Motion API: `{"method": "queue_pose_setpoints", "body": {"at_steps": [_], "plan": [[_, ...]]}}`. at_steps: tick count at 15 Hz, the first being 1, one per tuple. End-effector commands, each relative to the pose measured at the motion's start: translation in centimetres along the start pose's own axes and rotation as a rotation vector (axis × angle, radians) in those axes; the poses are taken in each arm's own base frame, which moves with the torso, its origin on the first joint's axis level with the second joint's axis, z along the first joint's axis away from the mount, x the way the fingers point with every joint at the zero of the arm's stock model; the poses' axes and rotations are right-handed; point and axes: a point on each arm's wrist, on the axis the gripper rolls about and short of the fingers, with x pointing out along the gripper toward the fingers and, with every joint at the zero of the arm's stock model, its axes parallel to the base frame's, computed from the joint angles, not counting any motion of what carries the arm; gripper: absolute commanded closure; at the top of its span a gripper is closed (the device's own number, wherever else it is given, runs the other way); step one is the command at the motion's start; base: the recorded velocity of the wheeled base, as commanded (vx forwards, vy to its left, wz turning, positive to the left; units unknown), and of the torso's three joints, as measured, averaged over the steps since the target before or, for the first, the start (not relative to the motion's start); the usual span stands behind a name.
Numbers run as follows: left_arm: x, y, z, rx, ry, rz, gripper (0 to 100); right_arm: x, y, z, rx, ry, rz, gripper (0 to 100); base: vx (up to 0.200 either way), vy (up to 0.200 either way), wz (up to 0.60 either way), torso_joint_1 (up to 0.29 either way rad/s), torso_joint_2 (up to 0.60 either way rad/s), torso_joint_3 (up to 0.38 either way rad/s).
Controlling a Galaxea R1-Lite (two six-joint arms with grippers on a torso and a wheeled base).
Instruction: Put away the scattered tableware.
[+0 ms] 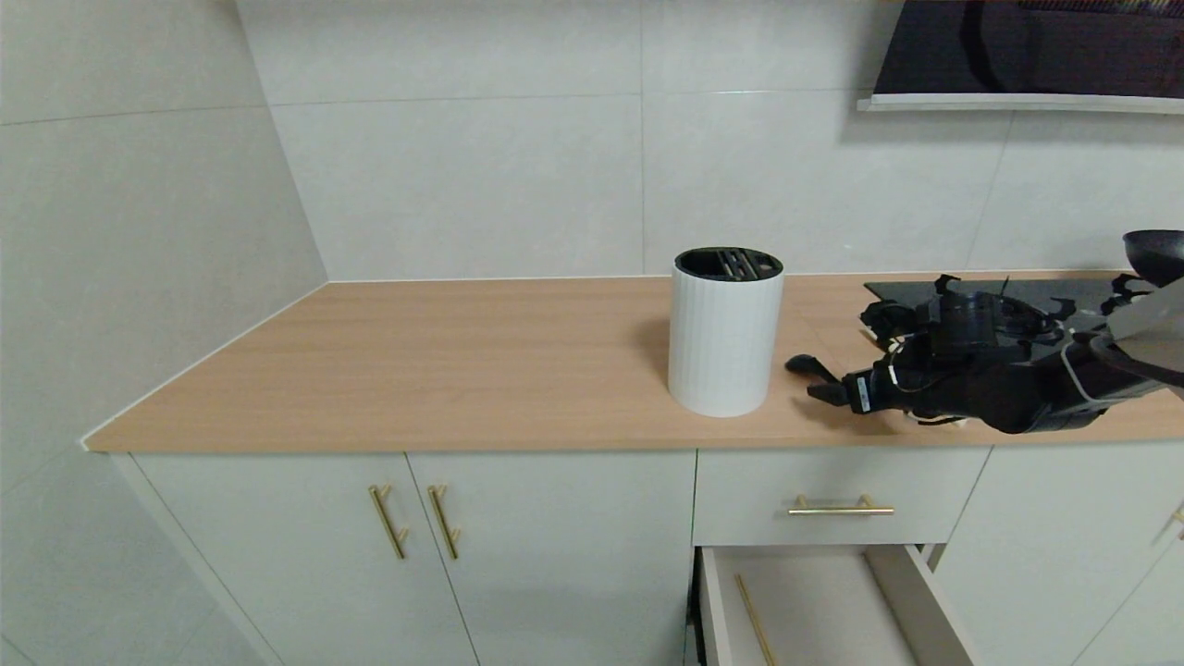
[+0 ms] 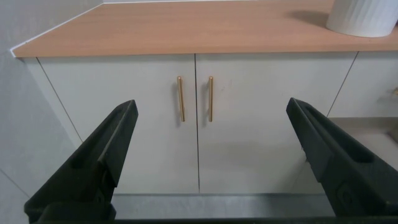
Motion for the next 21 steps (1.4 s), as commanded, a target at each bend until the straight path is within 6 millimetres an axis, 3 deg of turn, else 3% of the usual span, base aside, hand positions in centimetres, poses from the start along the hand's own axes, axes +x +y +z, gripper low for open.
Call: {"method": "queue_pose_setpoints", "body": {"at_steps": [1, 6, 12, 13, 21], "plan": [[0.0, 0.0, 0.0, 0.000, 0.001, 0.001, 0, 1.3, -0.4, -0.9, 0.008, 0.018, -0.005, 0, 0.000, 0.000, 0.00, 0.000, 0.00, 0.000], [0.0, 0.0, 0.0, 0.000, 0.001, 0.001, 0, 2.2, -1.7, -1.3, 0.023, 0.015, -0.028, 0, 0.000, 0.000, 0.00, 0.000, 0.00, 0.000], [0.0, 0.0, 0.0, 0.000, 0.000, 0.001, 0, 2.5, -1.7, -1.3, 0.023, 0.016, -0.029, 0, 0.000, 0.000, 0.00, 0.000, 0.00, 0.000], [0.0, 0.0, 0.0, 0.000, 0.000, 0.001, 0, 2.5, -1.7, -1.4, 0.023, 0.017, -0.029, 100, 0.000, 0.000, 0.00, 0.000, 0.00, 0.000], [0.0, 0.0, 0.0, 0.000, 0.000, 0.001, 0, 2.6, -1.8, -1.5, 0.024, 0.021, -0.028, 100, 0.000, 0.000, 0.00, 0.000, 0.00, 0.000]]}}
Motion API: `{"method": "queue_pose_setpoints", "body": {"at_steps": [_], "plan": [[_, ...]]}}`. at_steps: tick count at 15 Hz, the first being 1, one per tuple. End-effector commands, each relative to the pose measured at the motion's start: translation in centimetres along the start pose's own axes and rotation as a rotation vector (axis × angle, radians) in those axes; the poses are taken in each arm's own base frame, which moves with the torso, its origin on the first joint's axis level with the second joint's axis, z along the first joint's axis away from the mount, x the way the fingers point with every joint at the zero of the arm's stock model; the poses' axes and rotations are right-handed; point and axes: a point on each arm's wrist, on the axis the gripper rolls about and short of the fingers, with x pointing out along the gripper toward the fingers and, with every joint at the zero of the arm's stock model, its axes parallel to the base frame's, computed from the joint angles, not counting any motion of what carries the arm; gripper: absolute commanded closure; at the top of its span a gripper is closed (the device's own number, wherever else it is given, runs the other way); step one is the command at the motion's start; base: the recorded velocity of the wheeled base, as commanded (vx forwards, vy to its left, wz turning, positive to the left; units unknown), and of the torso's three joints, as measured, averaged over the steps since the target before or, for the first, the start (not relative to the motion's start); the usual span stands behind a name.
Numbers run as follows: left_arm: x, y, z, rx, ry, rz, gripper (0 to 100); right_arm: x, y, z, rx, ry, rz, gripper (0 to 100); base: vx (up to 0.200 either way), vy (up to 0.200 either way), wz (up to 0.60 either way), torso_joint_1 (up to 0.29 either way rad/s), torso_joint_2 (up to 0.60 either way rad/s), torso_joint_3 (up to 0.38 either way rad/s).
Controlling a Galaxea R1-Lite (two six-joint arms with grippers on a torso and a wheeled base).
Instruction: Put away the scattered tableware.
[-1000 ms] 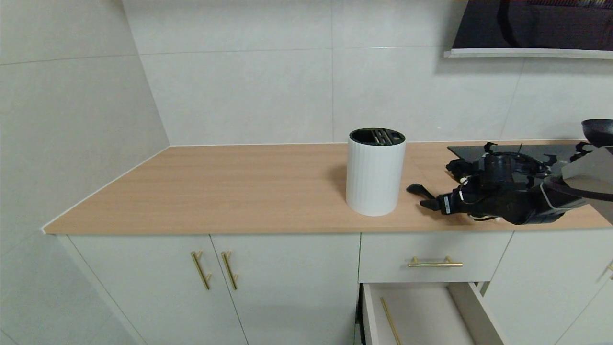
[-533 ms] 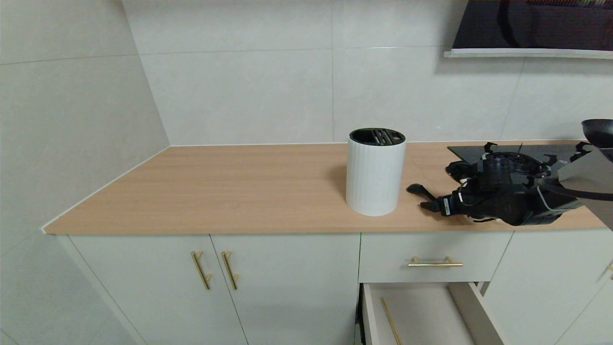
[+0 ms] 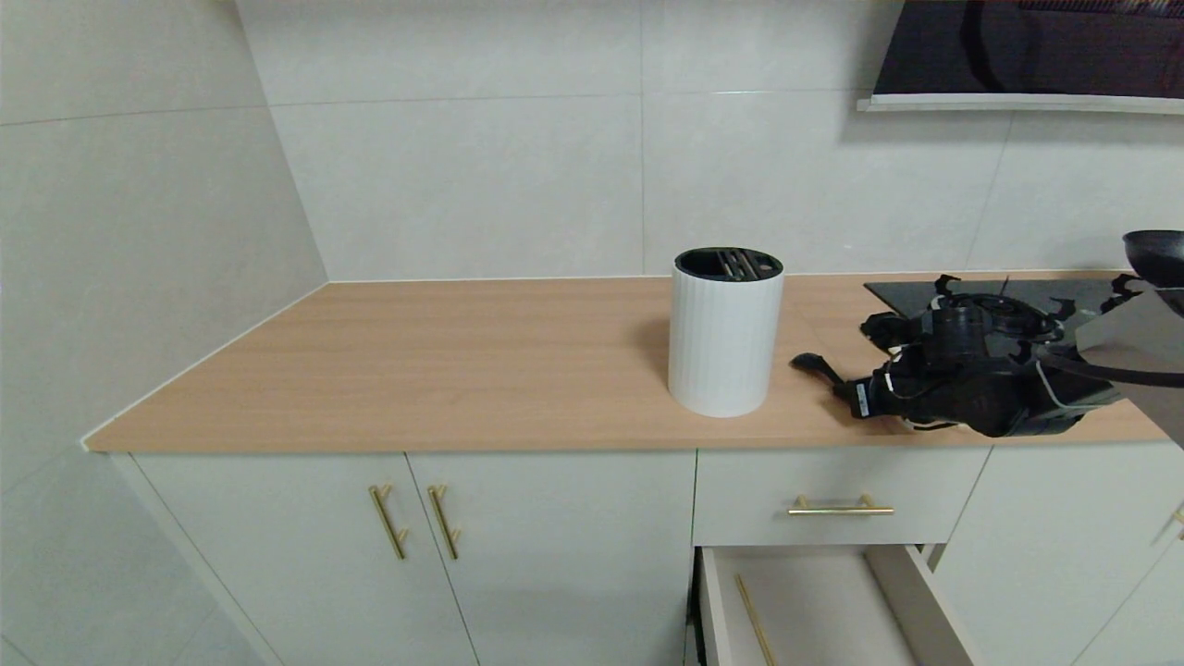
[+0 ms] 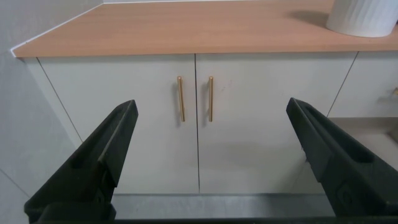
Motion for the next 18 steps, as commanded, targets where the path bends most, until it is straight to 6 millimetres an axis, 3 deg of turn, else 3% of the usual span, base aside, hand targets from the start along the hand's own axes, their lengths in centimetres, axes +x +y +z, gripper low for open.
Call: {"method": "queue_pose_setpoints", "body": {"at_steps": [1, 7, 10, 13, 14, 15, 18], "plan": [[0.0, 0.0, 0.0, 0.000, 0.000, 0.000, 0, -0.1, 0.0, 0.2, 0.000, -0.004, 0.000, 100, 0.000, 0.000, 0.00, 0.000, 0.00, 0.000], [0.0, 0.0, 0.0, 0.000, 0.000, 0.000, 0, -2.5, 1.1, 2.8, 0.072, -0.017, 0.010, 100, 0.000, 0.000, 0.00, 0.000, 0.00, 0.000], [0.0, 0.0, 0.0, 0.000, 0.001, 0.000, 0, -7.2, 4.3, 6.6, 0.179, -0.042, -0.084, 100, 0.000, 0.000, 0.00, 0.000, 0.00, 0.000], [0.0, 0.0, 0.0, 0.000, 0.000, 0.000, 0, -13.9, 5.5, 7.5, 0.253, -0.070, -0.145, 100, 0.000, 0.000, 0.00, 0.000, 0.00, 0.000], [0.0, 0.0, 0.0, 0.000, 0.000, 0.000, 0, -13.9, 5.5, 7.5, 0.253, -0.070, -0.145, 100, 0.000, 0.000, 0.00, 0.000, 0.00, 0.000], [0.0, 0.0, 0.0, 0.000, 0.001, 0.000, 0, -18.9, 6.2, 6.5, 0.265, -0.036, -0.158, 100, 0.000, 0.000, 0.00, 0.000, 0.00, 0.000], [0.0, 0.0, 0.0, 0.000, 0.000, 0.000, 0, -23.7, 7.1, 3.7, 0.291, 0.014, -0.158, 100, 0.000, 0.000, 0.00, 0.000, 0.00, 0.000]]}}
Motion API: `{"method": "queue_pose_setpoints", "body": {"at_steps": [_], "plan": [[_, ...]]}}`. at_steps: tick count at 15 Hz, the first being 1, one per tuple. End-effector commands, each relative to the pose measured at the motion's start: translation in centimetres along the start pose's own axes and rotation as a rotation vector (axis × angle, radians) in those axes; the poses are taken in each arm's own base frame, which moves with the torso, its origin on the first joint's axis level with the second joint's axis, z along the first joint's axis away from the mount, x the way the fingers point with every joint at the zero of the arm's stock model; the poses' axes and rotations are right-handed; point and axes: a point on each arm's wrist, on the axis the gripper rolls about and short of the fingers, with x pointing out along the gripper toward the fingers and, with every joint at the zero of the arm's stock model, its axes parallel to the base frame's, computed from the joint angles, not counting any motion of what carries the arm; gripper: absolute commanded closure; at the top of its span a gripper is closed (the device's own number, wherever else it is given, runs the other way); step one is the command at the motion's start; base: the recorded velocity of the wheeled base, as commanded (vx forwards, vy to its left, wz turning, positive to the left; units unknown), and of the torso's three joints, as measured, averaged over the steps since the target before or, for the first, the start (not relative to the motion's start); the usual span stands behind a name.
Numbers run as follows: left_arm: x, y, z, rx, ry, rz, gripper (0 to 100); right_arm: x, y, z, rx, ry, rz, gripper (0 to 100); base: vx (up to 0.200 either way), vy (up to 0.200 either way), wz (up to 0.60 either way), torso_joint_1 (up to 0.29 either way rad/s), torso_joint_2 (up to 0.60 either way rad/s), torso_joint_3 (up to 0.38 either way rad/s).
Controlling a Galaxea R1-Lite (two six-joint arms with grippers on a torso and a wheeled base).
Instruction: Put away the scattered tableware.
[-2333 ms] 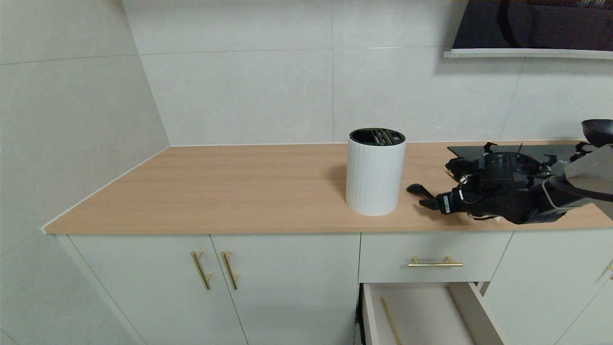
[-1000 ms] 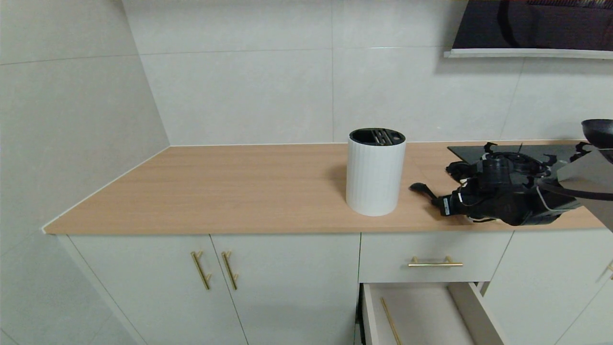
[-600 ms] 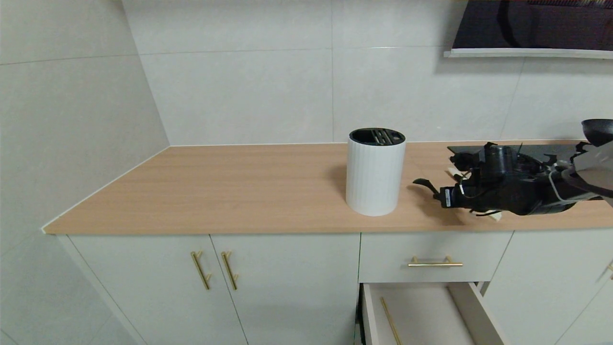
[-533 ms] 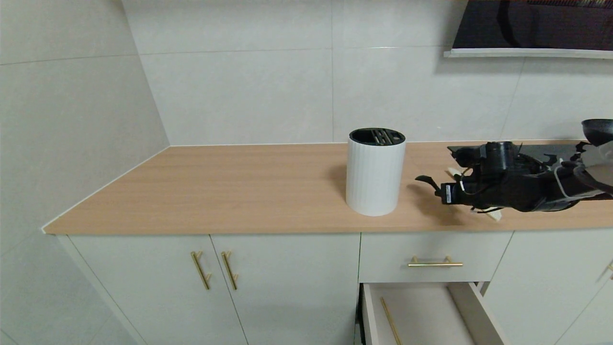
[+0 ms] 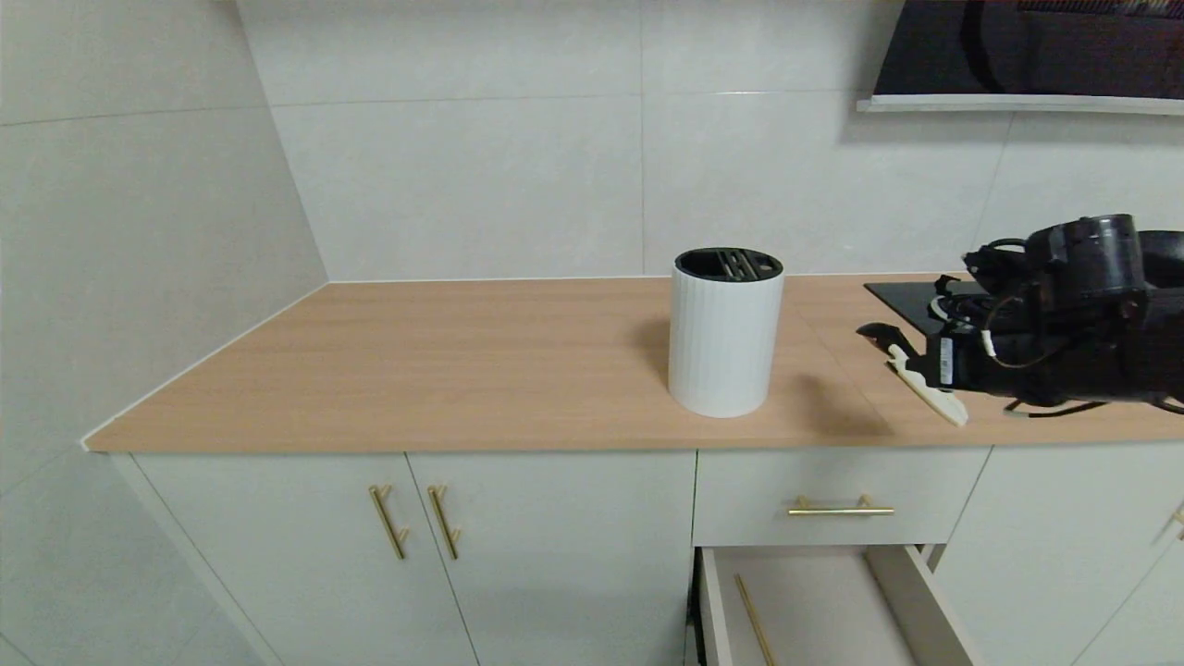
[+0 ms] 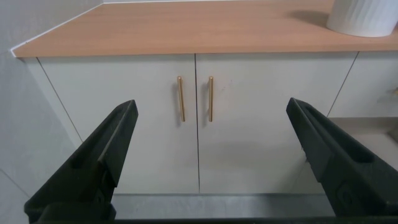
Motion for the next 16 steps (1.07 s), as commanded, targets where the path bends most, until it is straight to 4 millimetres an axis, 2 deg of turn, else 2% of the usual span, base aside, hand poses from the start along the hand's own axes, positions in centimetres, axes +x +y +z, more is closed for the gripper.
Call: {"method": "queue_pose_setpoints", "body": {"at_steps": [1, 2, 5, 8, 12, 16], "plan": [[0.0, 0.0, 0.0, 0.000, 0.001, 0.001, 0, -6.7, -0.5, -2.6, 0.019, -0.005, 0.001, 100, 0.000, 0.000, 0.00, 0.000, 0.00, 0.000], [0.0, 0.0, 0.0, 0.000, 0.000, 0.001, 0, -7.6, -0.8, -3.7, 0.018, 0.012, -0.002, 100, 0.000, 0.000, 0.00, 0.000, 0.00, 0.000], [0.0, 0.0, 0.0, 0.000, 0.001, 0.001, 0, -8.3, -1.0, -5.5, 0.015, 0.045, -0.006, 100, 0.000, 0.000, 0.00, 0.000, 0.00, 0.000], [0.0, 0.0, 0.0, 0.000, 0.000, 0.001, 0, -7.6, -0.6, -7.1, -0.004, 0.116, 0.040, 100, 0.000, 0.000, 0.00, 0.000, 0.00, 0.000], [0.0, 0.0, 0.0, 0.000, 0.000, 0.001, 0, -6.5, -0.6, -7.7, -0.009, 0.164, 0.036, 100, 0.000, 0.000, 0.00, 0.000, 0.00, 0.000], [0.0, 0.0, 0.0, 0.000, 0.001, 0.001, 0, -5.1, 0.4, -9.3, -0.055, 0.250, 0.057, 100, 0.000, 0.000, 0.00, 0.000, 0.00, 0.000]]}}
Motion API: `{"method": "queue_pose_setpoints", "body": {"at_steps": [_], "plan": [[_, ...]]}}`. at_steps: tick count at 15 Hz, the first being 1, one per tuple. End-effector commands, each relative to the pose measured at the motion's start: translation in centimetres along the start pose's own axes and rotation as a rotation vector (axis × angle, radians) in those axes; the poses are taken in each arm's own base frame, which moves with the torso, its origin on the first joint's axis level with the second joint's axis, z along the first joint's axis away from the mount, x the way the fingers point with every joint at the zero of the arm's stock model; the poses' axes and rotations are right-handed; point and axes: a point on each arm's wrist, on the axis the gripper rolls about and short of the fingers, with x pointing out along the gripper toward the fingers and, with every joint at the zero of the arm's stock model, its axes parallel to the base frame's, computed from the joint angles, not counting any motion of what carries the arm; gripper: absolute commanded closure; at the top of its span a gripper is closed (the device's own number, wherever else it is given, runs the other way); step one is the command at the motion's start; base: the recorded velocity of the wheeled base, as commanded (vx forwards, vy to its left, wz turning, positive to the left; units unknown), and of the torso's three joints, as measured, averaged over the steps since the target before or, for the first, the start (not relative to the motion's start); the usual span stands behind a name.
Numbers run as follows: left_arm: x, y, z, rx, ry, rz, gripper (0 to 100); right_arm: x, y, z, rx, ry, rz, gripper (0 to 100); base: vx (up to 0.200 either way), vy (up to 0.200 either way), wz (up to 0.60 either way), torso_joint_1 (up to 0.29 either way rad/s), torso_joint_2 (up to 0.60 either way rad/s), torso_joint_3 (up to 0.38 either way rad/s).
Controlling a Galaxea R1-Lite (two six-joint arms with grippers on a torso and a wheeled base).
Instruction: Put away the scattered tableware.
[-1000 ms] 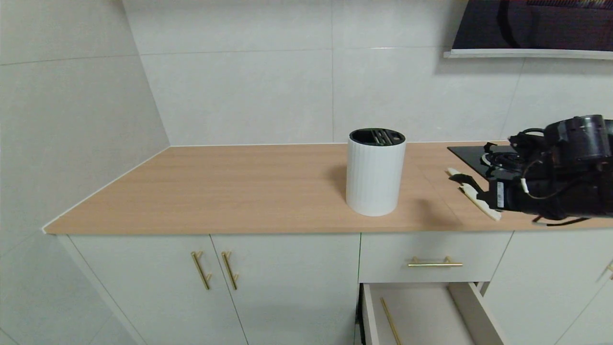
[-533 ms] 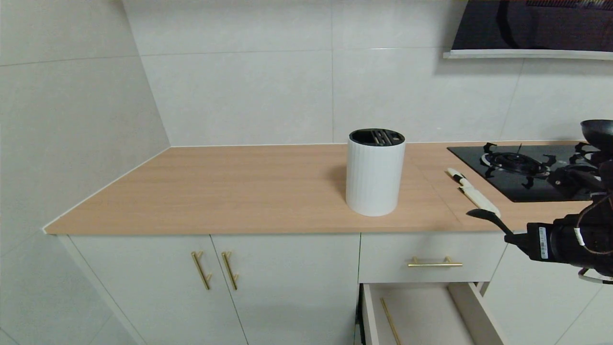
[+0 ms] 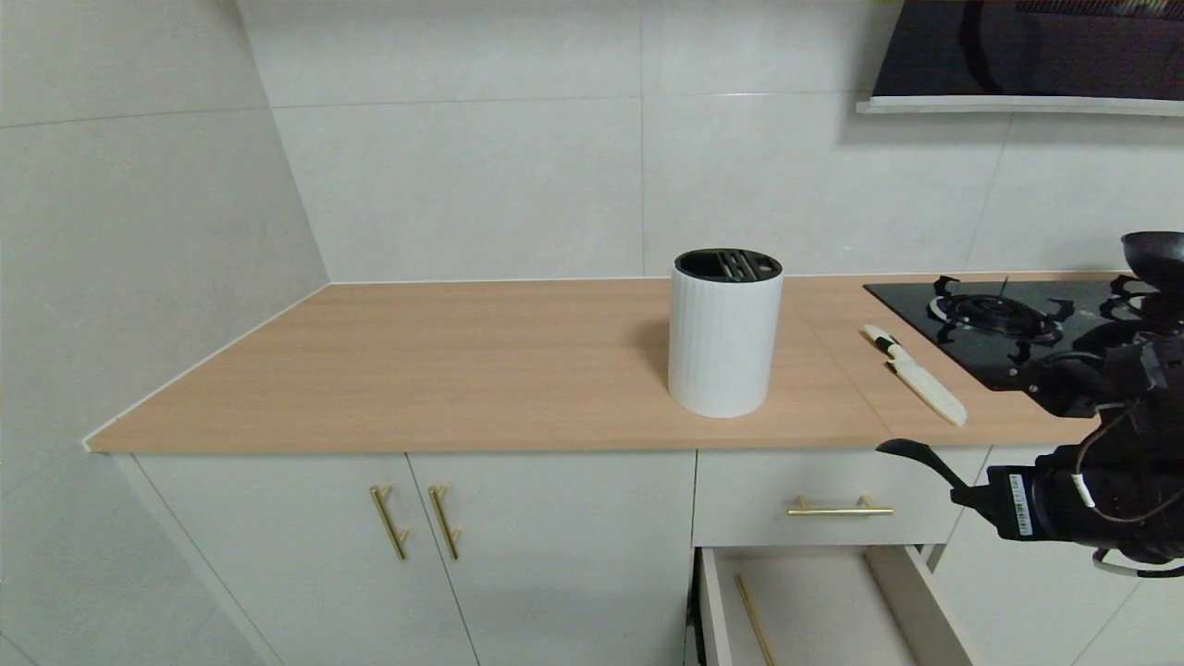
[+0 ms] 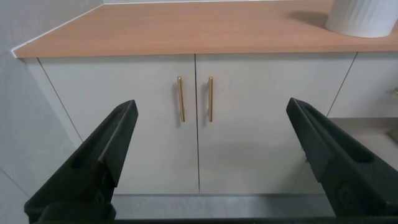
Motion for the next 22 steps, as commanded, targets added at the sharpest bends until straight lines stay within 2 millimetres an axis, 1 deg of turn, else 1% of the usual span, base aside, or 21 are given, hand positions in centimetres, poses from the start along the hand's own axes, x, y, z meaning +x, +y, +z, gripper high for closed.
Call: {"method": "queue_pose_setpoints", "body": {"at_steps": [1, 5, 13, 22], "plan": [[0.0, 0.0, 0.0, 0.000, 0.001, 0.000, 0, 1.6, 0.5, -0.8, -0.018, 0.071, 0.005, 100, 0.000, 0.000, 0.00, 0.000, 0.00, 0.000], [0.0, 0.0, 0.0, 0.000, 0.000, 0.000, 0, 3.1, 0.7, -1.6, -0.030, 0.118, -0.013, 100, 0.000, 0.000, 0.00, -0.032, 0.08, 0.048], [0.0, 0.0, 0.0, 0.000, 0.001, 0.000, 0, 4.9, 0.5, -2.1, -0.030, 0.167, -0.045, 100, 0.000, 0.000, 0.00, -0.199, 0.47, 0.268], [0.0, 0.0, 0.0, 0.000, 0.001, 0.000, 0, 5.7, 0.3, -2.4, -0.030, 0.192, -0.067, 100, 0.000, 0.000, 0.00, -0.170, 0.47, 0.304]]}}
